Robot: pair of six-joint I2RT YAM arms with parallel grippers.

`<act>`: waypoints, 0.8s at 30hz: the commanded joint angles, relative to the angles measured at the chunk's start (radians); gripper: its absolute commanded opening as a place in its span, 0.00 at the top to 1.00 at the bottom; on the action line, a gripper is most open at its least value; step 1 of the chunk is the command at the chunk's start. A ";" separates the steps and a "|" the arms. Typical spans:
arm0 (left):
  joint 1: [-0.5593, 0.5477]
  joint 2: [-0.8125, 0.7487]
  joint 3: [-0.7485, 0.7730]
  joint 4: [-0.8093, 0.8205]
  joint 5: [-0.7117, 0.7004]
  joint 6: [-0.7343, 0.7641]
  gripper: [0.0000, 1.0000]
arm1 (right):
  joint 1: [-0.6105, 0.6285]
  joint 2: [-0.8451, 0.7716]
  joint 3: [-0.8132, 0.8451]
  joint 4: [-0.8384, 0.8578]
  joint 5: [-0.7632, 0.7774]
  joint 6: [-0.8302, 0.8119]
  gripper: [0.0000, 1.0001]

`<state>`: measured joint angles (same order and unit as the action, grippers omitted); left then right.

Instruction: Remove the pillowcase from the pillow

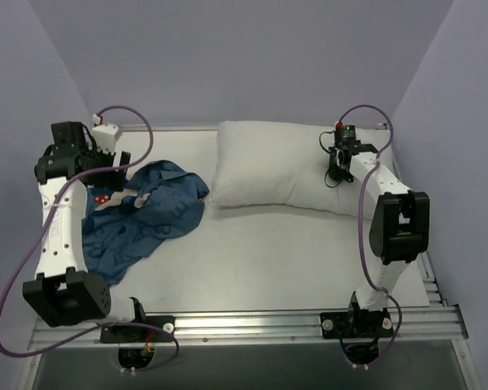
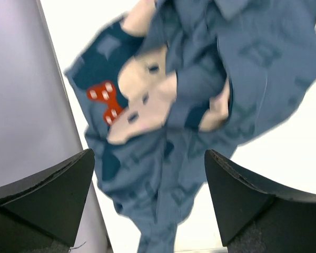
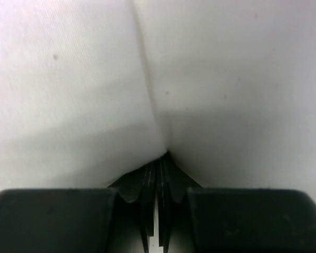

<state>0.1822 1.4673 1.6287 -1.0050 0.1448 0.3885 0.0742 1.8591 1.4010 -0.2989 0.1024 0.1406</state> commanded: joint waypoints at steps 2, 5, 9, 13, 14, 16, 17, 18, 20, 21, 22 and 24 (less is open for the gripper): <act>0.014 -0.129 -0.191 -0.017 -0.080 0.018 0.06 | 0.030 -0.087 0.021 -0.216 -0.006 0.036 0.98; 0.023 -0.251 -0.338 0.017 -0.125 -0.005 0.06 | 0.030 -0.202 0.015 -0.236 0.039 0.037 0.59; 0.030 -0.435 -0.502 0.058 -0.171 -0.010 0.06 | 0.030 -0.435 -0.075 -0.235 0.076 0.062 0.17; 0.030 -0.610 -0.596 0.052 -0.246 -0.010 0.06 | 0.032 -0.630 -0.190 -0.252 0.056 0.099 0.07; 0.030 -0.630 -0.605 0.049 -0.269 -0.011 0.06 | 0.032 -0.670 -0.216 -0.246 0.002 0.109 0.07; 0.030 -0.674 -0.618 0.020 -0.284 -0.019 0.06 | 0.030 -0.788 -0.304 -0.211 -0.064 0.116 0.04; 0.031 -0.686 -0.619 0.008 -0.289 -0.031 0.06 | 0.030 -0.826 -0.333 -0.198 -0.087 0.117 0.03; 0.031 -0.699 -0.619 -0.004 -0.297 -0.040 0.06 | 0.030 -0.894 -0.358 -0.191 -0.125 0.138 0.03; 0.036 -0.734 -0.621 -0.040 -0.294 -0.056 0.06 | 0.032 -0.957 -0.405 -0.172 -0.176 0.160 0.02; 0.040 -0.748 -0.624 -0.052 -0.281 -0.059 0.06 | 0.033 -1.019 -0.422 -0.161 -0.199 0.174 0.02; 0.045 -0.777 -0.627 -0.064 -0.277 -0.059 0.06 | 0.032 -1.052 -0.454 -0.137 -0.219 0.201 0.02; 0.065 -0.803 -0.642 -0.072 -0.274 -0.056 0.06 | 0.032 -1.151 -0.488 -0.111 -0.271 0.227 0.02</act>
<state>0.2226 0.7071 1.0000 -1.0386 -0.1177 0.3550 0.1009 0.8139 0.9520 -0.4702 -0.0490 0.3008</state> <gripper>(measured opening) 0.938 0.977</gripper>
